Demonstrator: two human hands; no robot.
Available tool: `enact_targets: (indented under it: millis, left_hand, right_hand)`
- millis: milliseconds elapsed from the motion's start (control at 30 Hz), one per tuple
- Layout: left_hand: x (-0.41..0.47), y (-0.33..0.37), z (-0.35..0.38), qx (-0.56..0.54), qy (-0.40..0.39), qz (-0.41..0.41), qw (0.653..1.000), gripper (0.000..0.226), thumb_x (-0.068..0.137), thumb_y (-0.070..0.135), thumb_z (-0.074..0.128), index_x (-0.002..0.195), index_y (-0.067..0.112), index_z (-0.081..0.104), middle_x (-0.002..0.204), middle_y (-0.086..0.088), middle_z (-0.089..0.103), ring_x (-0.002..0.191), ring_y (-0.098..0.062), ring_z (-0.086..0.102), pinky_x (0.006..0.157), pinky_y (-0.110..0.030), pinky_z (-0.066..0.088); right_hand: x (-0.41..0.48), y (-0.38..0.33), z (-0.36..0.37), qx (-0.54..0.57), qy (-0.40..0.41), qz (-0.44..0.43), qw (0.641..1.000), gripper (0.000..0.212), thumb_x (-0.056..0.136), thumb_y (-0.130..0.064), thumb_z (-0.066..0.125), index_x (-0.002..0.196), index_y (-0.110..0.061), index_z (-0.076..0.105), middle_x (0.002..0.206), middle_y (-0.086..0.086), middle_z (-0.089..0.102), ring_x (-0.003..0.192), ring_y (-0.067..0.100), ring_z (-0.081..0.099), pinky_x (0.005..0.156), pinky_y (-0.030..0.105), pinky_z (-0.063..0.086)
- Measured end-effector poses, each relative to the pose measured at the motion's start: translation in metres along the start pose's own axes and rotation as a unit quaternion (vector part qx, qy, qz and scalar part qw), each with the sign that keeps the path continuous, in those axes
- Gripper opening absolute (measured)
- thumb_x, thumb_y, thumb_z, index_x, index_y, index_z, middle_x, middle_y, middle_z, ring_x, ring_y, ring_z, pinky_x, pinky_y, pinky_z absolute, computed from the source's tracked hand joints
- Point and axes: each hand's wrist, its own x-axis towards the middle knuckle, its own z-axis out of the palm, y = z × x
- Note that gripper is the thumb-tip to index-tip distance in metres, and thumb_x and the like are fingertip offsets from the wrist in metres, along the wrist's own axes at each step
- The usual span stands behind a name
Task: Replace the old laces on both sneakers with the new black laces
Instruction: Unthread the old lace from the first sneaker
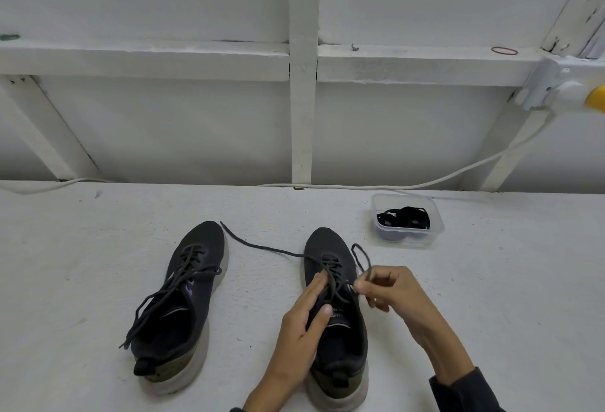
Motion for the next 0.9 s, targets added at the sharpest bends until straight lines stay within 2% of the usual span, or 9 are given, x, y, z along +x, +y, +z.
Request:
enact_targets:
  millis: [133,200,267,333,433,600,667,767,900]
  left_hand:
    - [-0.001,0.000,-0.001,-0.006,0.001,-0.005,1.000,0.047,0.092,0.034,0.053,0.138,0.038,0.042,0.146,0.025,0.043,0.138,0.008,0.033,0.110,-0.010,0.027]
    - [-0.001,0.000,0.000,-0.010,0.001,-0.007,1.000,0.048,0.092,0.034,0.053,0.138,0.038,0.043,0.145,0.028,0.043,0.138,0.008,0.033,0.111,-0.011,0.028]
    - [-0.001,0.000,0.000,-0.011,0.003,-0.006,1.000,0.048,0.091,0.034,0.053,0.138,0.038,0.043,0.143,0.033,0.043,0.138,0.008,0.033,0.112,-0.012,0.028]
    - [0.000,0.000,0.000,-0.008,0.003,-0.007,1.000,0.047,0.092,0.035,0.053,0.138,0.039,0.043,0.143,0.032,0.043,0.138,0.007,0.033,0.113,-0.014,0.028]
    - [-0.001,0.000,0.000,-0.005,0.005,-0.007,1.000,0.048,0.093,0.035,0.053,0.139,0.038,0.042,0.146,0.026,0.044,0.138,0.005,0.034,0.115,-0.019,0.029]
    - [-0.001,0.004,0.000,-0.002,0.002,-0.008,1.000,0.048,0.092,0.038,0.053,0.139,0.039,0.042,0.148,0.021,0.043,0.139,0.006,0.033,0.116,-0.019,0.028]
    - [-0.001,0.004,-0.001,-0.006,0.003,-0.009,1.000,0.049,0.091,0.044,0.054,0.138,0.039,0.042,0.147,0.023,0.043,0.139,0.006,0.033,0.116,-0.021,0.029]
    - [-0.001,0.005,0.000,-0.007,0.002,-0.012,1.000,0.048,0.092,0.038,0.053,0.138,0.039,0.042,0.147,0.023,0.043,0.138,0.006,0.033,0.116,-0.022,0.029]
    - [-0.002,0.006,0.000,-0.010,0.004,-0.014,1.000,0.047,0.092,0.035,0.053,0.137,0.040,0.043,0.147,0.023,0.044,0.138,0.006,0.034,0.116,-0.021,0.028]
  right_hand:
    - [0.010,0.002,-0.006,0.118,0.167,-0.023,0.979,0.016,0.089,-0.013,0.068,0.076,-0.005,0.063,0.066,-0.004,0.058,0.052,0.016,0.044,0.047,0.022,0.029]
    - [0.011,0.003,-0.009,0.151,0.192,-0.018,0.970,0.014,0.090,-0.017,0.067,0.080,-0.008,0.064,0.071,-0.002,0.057,0.052,0.014,0.045,0.047,0.022,0.030]
    - [0.009,0.002,-0.011,0.121,0.148,-0.005,0.981,0.017,0.090,-0.022,0.067,0.084,-0.006,0.066,0.072,-0.001,0.058,0.052,0.014,0.047,0.047,0.022,0.031]
    - [0.004,0.003,-0.010,0.066,0.054,0.011,0.996,0.021,0.088,-0.024,0.068,0.086,-0.003,0.069,0.069,0.000,0.060,0.053,0.014,0.047,0.047,0.022,0.031]
    - [-0.005,0.007,-0.004,-0.003,-0.062,0.020,0.998,0.020,0.083,-0.019,0.076,0.089,0.000,0.072,0.069,-0.001,0.065,0.054,0.013,0.049,0.049,0.021,0.034]
    - [-0.007,0.011,0.006,0.001,-0.029,-0.009,1.000,0.021,0.086,-0.013,0.070,0.080,0.006,0.064,0.066,0.001,0.063,0.056,0.016,0.051,0.051,0.023,0.036]
    - [-0.010,0.012,0.013,-0.001,-0.043,-0.007,0.999,0.021,0.096,-0.016,0.059,0.080,-0.001,0.058,0.064,-0.002,0.056,0.056,0.014,0.048,0.051,0.021,0.034]
    - [-0.012,0.014,0.023,-0.005,-0.030,0.011,0.999,0.026,0.103,-0.022,0.047,0.079,-0.012,0.052,0.062,-0.006,0.049,0.055,0.008,0.042,0.050,0.015,0.035]
    - [-0.010,0.012,0.023,0.037,0.031,0.009,0.999,0.032,0.105,-0.029,0.041,0.081,-0.008,0.047,0.064,0.000,0.049,0.050,0.012,0.040,0.047,0.017,0.032]
